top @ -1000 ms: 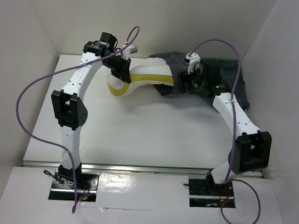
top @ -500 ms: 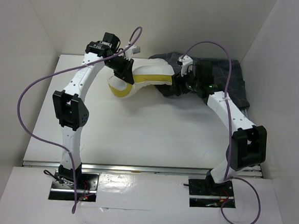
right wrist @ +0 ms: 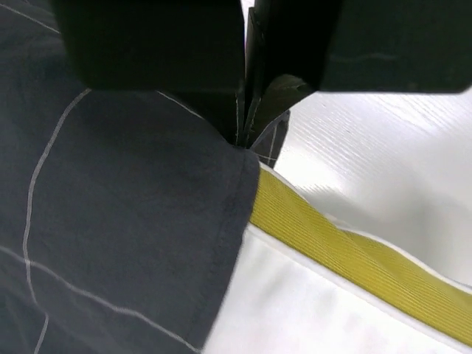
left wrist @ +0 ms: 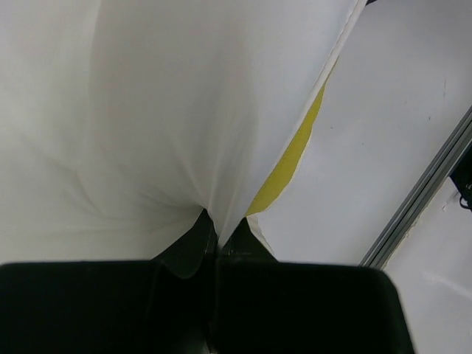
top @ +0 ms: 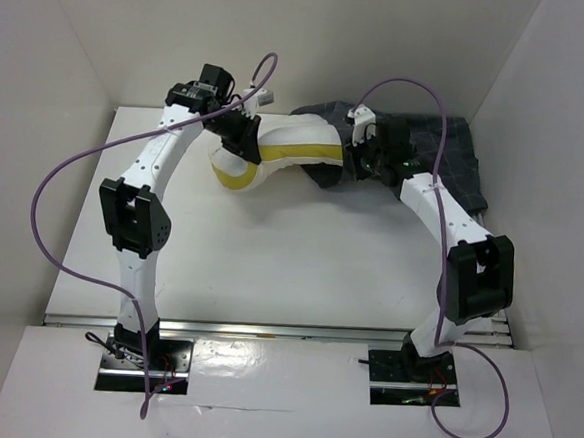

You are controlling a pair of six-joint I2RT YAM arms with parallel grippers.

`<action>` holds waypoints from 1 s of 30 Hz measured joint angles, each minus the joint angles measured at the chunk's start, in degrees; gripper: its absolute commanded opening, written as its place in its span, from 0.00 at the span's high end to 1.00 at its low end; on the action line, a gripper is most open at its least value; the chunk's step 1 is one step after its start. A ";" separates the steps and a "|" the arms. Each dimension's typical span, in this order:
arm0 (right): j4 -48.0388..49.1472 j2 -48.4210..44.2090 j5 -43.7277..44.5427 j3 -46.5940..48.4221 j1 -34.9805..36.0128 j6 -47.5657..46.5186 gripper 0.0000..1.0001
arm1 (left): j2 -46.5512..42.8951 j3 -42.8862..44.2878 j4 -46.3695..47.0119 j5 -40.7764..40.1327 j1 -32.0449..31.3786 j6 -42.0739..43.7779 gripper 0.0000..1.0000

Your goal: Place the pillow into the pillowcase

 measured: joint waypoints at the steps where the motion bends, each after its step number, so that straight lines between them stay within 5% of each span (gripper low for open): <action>1: -0.37 0.13 -0.04 0.79 0.22 0.02 0.82 | -0.02 -0.09 0.17 -0.09 -0.20 -0.04 1.00; 3: -1.01 0.68 0.22 2.86 0.94 0.31 0.67 | -0.07 -0.22 0.48 -0.31 -0.33 -0.24 1.00; 4: -0.98 0.85 0.26 3.67 1.42 0.37 0.43 | -0.09 -0.31 0.70 -0.37 -0.35 -0.48 1.00; 7: -0.83 0.74 0.72 4.11 2.47 0.24 0.27 | -0.50 -1.33 1.70 -0.46 -0.46 -1.11 1.00; 25: 1.95 1.53 15.08 1.01 5.35 -2.23 0.32 | -0.79 -1.95 2.80 -0.87 -0.79 -1.07 1.00; 30: 2.40 2.03 16.83 0.70 4.70 -3.13 0.66 | -1.27 -2.99 3.13 -1.11 -0.96 -0.90 1.00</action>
